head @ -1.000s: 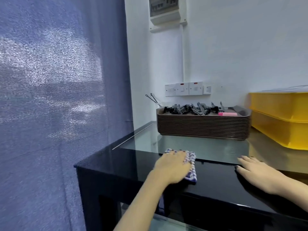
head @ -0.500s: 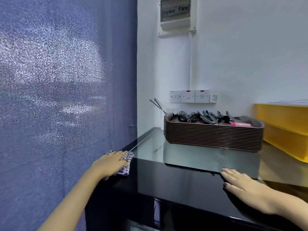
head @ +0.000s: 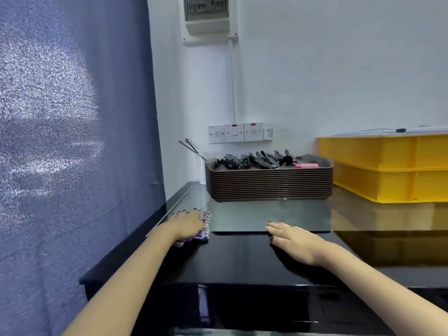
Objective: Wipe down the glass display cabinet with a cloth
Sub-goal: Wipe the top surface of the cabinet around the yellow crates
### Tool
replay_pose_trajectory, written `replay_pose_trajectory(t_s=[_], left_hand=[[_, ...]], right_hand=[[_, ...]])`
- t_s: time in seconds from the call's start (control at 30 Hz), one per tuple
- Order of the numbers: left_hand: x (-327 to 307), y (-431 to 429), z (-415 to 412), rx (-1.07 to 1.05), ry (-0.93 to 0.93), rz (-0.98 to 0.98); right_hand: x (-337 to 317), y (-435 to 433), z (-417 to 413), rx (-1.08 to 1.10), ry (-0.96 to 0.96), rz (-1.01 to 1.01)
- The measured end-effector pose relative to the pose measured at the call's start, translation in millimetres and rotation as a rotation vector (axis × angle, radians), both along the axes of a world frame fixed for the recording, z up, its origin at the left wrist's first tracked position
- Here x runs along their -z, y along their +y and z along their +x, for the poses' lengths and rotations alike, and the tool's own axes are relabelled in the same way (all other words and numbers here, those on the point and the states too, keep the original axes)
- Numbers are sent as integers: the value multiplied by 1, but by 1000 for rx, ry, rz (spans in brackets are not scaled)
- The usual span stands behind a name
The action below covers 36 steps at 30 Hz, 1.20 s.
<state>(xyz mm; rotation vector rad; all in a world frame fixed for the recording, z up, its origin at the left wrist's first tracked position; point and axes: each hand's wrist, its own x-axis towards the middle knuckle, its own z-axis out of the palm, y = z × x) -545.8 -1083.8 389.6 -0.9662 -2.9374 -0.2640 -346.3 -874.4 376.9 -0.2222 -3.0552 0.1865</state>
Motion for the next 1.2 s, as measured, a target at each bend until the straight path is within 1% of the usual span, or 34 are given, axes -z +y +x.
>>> replay_pose_trajectory(t_s=[0.1, 0.13, 0.2, 0.27, 0.37, 0.43, 0.5, 0.6, 0.67, 0.73, 0.83, 0.9, 1.0, 1.07, 1.2], left_hand=[[12, 14, 54, 260, 10, 58], [17, 6, 68, 315, 36, 81], [26, -24, 75, 357, 87, 117], [28, -57, 60, 311, 84, 117], [22, -88, 13, 161, 30, 127], [15, -88, -21, 71, -9, 110], [10, -75, -46, 29, -19, 65], [6, -47, -54, -25, 18, 44], [2, -22, -41, -15, 54, 19], [0, 5, -12, 52, 72, 12], [5, 18, 45, 290, 70, 62], [15, -1, 72, 375, 74, 109], [23, -49, 76, 322, 121, 127], [21, -75, 62, 248, 137, 75], [19, -93, 17, 105, 51, 11]], right_hand=[[0, -1, 2, 23, 10, -41], [0, 0, 2, 28, 10, -44], [1, -2, 2, 37, 8, -36], [3, -1, 3, 41, 8, -18], [3, 0, 2, 41, 11, -20], [2, 0, 1, 42, 15, -23], [1, 0, 1, 40, 16, -23], [1, 1, -1, 36, 32, -41], [1, 2, -1, 34, 34, -58], [1, 2, -1, 37, 36, -70], [3, 1, 1, 49, 43, -41], [6, 1, 3, 52, 45, 2], [8, 1, 3, 46, 27, 26], [9, 3, 2, 42, 13, 31], [8, 7, -1, 20, -31, 32]])
